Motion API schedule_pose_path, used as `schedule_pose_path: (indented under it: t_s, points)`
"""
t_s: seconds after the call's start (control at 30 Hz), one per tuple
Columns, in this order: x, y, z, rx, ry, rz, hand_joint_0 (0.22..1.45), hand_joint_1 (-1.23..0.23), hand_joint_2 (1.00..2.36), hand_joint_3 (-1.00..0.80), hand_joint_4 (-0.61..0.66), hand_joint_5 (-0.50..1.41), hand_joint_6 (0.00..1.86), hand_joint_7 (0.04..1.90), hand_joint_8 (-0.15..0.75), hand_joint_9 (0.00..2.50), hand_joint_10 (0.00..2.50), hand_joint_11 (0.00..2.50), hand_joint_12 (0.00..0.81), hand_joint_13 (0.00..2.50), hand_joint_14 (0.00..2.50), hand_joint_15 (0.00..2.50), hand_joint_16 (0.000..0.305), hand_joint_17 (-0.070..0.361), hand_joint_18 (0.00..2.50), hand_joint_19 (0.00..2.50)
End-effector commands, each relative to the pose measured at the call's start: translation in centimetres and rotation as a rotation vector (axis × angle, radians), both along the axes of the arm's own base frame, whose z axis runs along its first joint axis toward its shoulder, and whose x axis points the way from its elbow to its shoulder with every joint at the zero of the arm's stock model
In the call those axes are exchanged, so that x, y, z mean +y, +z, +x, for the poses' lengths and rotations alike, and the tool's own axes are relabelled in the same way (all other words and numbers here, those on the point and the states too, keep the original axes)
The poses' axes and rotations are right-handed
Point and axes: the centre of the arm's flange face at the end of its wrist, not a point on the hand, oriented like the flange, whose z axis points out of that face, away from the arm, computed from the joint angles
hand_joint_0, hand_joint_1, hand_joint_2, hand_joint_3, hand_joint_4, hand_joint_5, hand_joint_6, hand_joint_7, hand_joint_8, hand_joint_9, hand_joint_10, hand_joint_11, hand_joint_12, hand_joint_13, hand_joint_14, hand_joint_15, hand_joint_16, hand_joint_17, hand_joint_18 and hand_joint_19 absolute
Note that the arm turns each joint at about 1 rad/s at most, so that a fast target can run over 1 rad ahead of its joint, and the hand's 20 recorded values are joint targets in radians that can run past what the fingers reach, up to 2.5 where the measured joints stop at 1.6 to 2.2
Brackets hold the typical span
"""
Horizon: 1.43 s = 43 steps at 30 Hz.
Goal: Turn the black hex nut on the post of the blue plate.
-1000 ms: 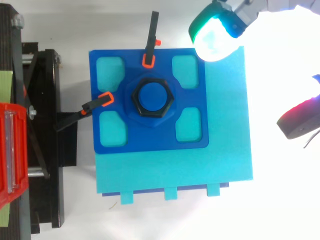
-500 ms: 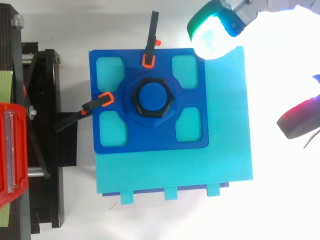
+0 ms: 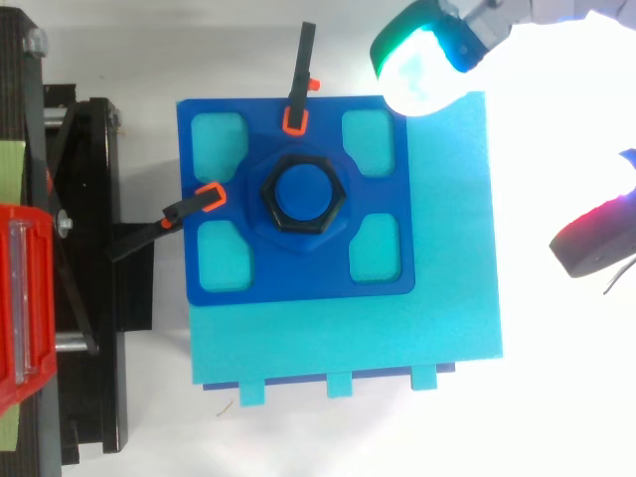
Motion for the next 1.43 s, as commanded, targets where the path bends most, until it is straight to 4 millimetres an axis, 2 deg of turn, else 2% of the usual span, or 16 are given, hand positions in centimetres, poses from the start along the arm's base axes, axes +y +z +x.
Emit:
schedule_pose_path:
  t_s: [0.0,0.13,0.27,0.37,0.43,0.57,0.63,0.77,0.87,0.97,1.3,1.4]
  points:
    - [0.03,0.0,0.0,0.001,0.001,-0.001,0.47,-0.5,1.0,-0.5,0.12,-0.23,0.5,0.55,0.198,0.0,0.0,0.0,0.374,0.0,0.0,0.0,0.056,0.126,0.0,0.06]
    - [0.03,0.0,0.0,0.001,0.001,-0.001,0.47,-0.5,1.0,-0.5,0.13,-0.23,0.5,0.6,0.201,0.0,0.0,0.0,0.372,0.0,0.0,0.0,0.056,0.126,0.0,0.06]
    - [0.03,0.0,0.0,0.001,0.001,-0.001,0.47,-0.5,1.0,-0.5,0.13,-0.23,0.5,0.54,0.202,0.0,0.0,0.0,0.374,0.0,0.0,0.0,0.056,0.127,0.0,0.06]
    - [0.03,0.0,0.0,0.0,0.0,0.001,0.47,-0.5,1.0,-0.5,0.14,-0.23,0.5,0.61,0.202,0.0,0.0,0.0,0.373,0.0,0.0,0.0,0.056,0.127,0.0,0.06]
    - [-0.06,0.0,-0.02,0.0,-0.001,0.001,0.47,-0.5,1.0,-0.5,0.13,-0.23,0.5,0.55,0.202,0.0,0.0,0.0,0.374,0.0,0.0,0.0,0.057,0.127,0.0,0.06]
    - [0.03,0.0,0.0,0.0,0.0,0.001,0.47,-0.5,1.0,-0.5,0.14,-0.23,0.5,0.61,0.203,0.0,0.0,0.0,0.372,0.0,0.0,0.0,0.056,0.127,0.0,0.06]
    - [0.03,0.0,0.0,0.001,0.001,-0.001,0.47,-0.5,1.0,-0.5,0.13,-0.23,0.5,0.55,0.204,0.0,0.0,0.0,0.373,0.0,0.0,0.0,0.056,0.127,0.0,0.06]
    - [0.03,0.0,0.0,0.0,0.0,0.001,0.47,-0.5,1.0,-0.5,0.14,-0.23,0.5,0.59,0.204,0.0,0.0,0.0,0.372,0.0,0.0,0.0,0.057,0.127,0.0,0.06]
    - [0.03,0.0,0.0,0.0,0.0,0.001,0.47,-0.5,1.0,-0.5,0.12,-0.23,0.5,0.53,0.202,0.0,0.0,0.0,0.374,0.0,0.0,0.0,0.057,0.127,0.0,0.06]
    - [0.03,0.01,0.02,-0.001,0.001,0.0,0.47,-0.5,1.0,-0.5,0.13,-0.23,0.5,0.58,0.203,0.0,0.0,0.0,0.373,0.0,0.0,0.0,0.056,0.126,0.0,0.07]
    - [0.03,0.0,0.0,0.001,0.001,-0.001,0.47,-0.5,1.0,-0.5,0.12,-0.24,0.5,0.54,0.199,0.0,0.0,0.0,0.372,0.0,0.0,0.0,0.056,0.126,0.0,0.07]
    - [0.03,0.0,0.0,0.001,0.001,-0.001,0.47,-0.5,1.0,-0.5,0.12,-0.24,0.5,0.59,0.198,0.0,0.0,0.0,0.372,0.0,0.0,0.0,0.056,0.125,0.0,0.06]
